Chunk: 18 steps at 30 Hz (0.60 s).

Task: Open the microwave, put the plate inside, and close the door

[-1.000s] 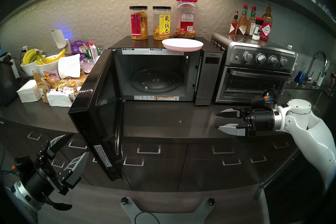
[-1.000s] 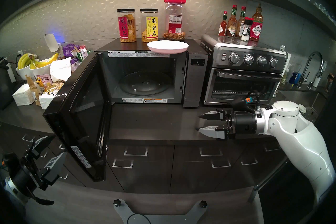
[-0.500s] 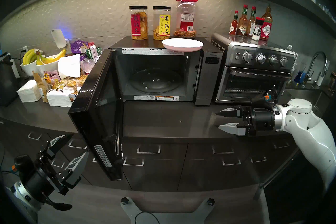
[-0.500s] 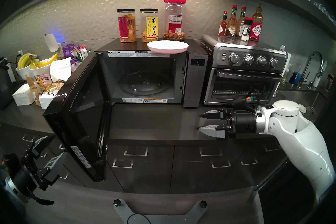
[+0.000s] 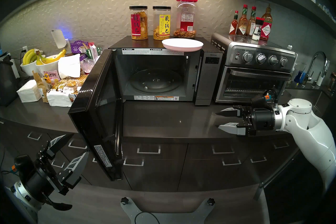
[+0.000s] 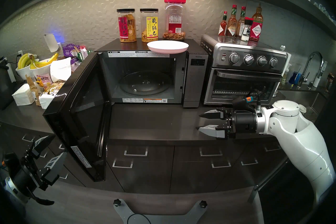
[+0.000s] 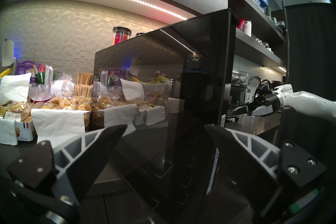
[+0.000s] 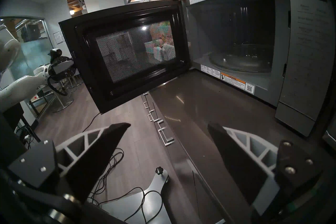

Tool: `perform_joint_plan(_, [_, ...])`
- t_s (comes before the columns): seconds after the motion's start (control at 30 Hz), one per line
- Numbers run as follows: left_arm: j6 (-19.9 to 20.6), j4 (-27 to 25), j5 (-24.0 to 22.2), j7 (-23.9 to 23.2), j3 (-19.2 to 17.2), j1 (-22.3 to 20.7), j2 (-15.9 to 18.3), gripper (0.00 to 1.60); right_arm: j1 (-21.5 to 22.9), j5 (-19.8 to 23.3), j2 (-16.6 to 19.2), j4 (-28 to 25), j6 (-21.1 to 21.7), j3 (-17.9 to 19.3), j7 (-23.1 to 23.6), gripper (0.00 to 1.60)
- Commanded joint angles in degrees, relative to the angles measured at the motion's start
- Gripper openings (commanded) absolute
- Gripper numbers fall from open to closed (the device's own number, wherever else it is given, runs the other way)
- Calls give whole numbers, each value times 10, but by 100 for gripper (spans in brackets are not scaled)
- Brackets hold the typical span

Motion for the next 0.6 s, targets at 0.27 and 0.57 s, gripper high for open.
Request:
perform_joint_plan(0.27, [0, -9, 0, 0, 0, -2, -1, 160, 53, 8, -5, -28, 28, -5, -20, 160])
perform_joint_plan(0.57, [1, -9, 0, -1, 0, -3, -2, 160, 113, 11, -18, -35, 55, -21, -42, 160])
